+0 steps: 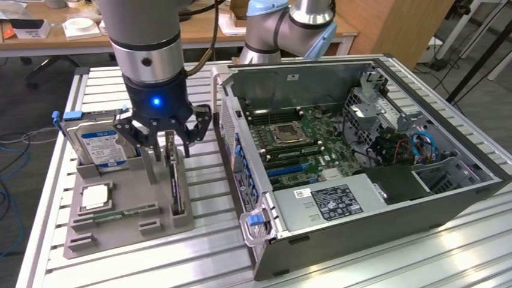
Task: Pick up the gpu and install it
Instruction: 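Pick up the gpu and move the gpu toward the slot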
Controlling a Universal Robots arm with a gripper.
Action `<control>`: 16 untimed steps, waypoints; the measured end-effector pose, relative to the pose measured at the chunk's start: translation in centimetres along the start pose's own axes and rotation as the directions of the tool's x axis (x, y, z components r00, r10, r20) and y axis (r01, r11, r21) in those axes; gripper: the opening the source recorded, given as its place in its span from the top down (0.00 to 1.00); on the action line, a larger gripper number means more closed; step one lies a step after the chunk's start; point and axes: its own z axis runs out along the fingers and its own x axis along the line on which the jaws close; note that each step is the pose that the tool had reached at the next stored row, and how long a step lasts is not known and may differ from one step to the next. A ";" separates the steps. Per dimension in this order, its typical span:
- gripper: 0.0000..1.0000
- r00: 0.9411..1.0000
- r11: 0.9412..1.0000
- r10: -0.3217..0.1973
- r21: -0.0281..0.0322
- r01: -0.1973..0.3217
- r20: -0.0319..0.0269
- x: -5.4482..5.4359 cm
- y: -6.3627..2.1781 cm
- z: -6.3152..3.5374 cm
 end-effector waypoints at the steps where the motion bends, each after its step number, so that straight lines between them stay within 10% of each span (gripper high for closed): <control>1: 0.47 1.000 1.000 0.000 0.000 0.000 0.000 0.0 -0.03 0.13; 16: 0.47 1.000 1.000 0.000 0.002 0.000 0.000 0.1 -0.22 2.09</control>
